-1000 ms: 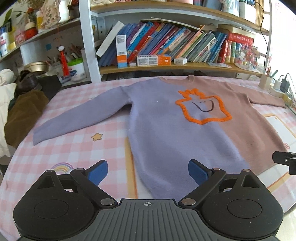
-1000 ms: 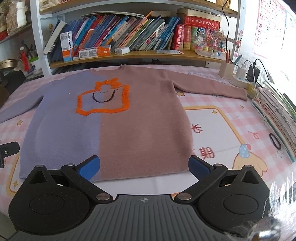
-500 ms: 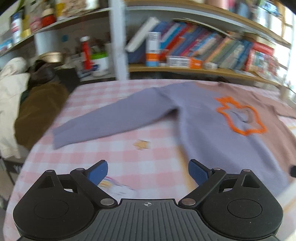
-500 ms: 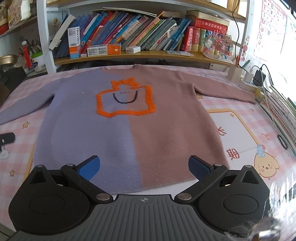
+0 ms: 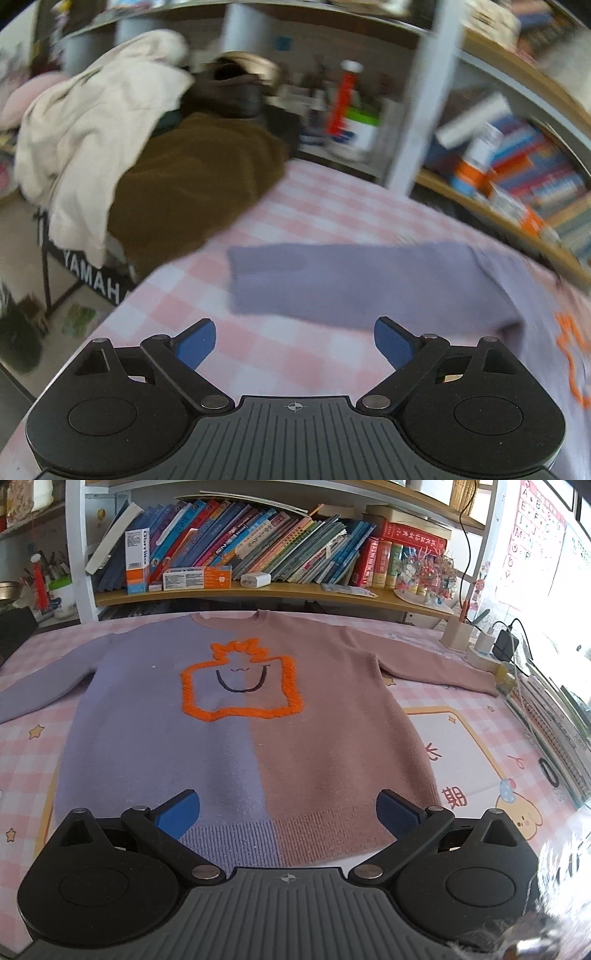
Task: Fold clothes
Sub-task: 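Reach the left tool to the lavender sleeve cuff and grasp it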
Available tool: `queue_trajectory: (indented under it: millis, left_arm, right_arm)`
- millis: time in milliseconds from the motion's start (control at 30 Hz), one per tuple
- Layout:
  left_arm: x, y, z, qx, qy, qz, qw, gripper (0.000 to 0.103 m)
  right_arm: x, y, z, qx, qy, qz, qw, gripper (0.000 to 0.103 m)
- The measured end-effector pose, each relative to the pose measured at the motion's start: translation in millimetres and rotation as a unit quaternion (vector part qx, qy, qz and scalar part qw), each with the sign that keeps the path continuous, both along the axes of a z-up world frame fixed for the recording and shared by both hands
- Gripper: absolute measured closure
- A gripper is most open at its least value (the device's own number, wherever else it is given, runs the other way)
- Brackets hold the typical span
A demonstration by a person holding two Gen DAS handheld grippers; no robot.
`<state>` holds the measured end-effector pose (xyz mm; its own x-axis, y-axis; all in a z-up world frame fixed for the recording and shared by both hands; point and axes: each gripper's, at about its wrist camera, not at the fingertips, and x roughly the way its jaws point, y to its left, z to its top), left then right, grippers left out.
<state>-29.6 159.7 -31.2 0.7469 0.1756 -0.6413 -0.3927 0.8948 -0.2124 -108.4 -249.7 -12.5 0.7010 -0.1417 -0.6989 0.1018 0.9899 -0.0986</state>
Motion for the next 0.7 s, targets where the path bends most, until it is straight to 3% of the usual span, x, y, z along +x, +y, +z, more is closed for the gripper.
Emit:
queue_trajectory:
  millis: [133,200,367,700]
  left_arm:
    - [10,19,-10,-0.036,-0.006,0.029,0.9989,0.018]
    - [15,29,-15,-0.054,-0.009,0.044,0.9975,0.029]
    - [27,35,-19,-0.085,-0.026,0.055,0.9946,0.045]
    - [50,8,-28,-0.202,-0.048,0.016,0.978,0.055]
  right_arm:
    - [-1,-2,-1,-0.008,0.007,-0.009,1.0,0.0]
    - [-1,-4,-1,-0.011,0.011,-0.015,1.0,0.0]
    - [-2,-8,-1,-0.019,0.017,-0.03,0.999,0.0]
    - [3,-11,-3,-0.022,0.02,-0.042,0.999,0.0]
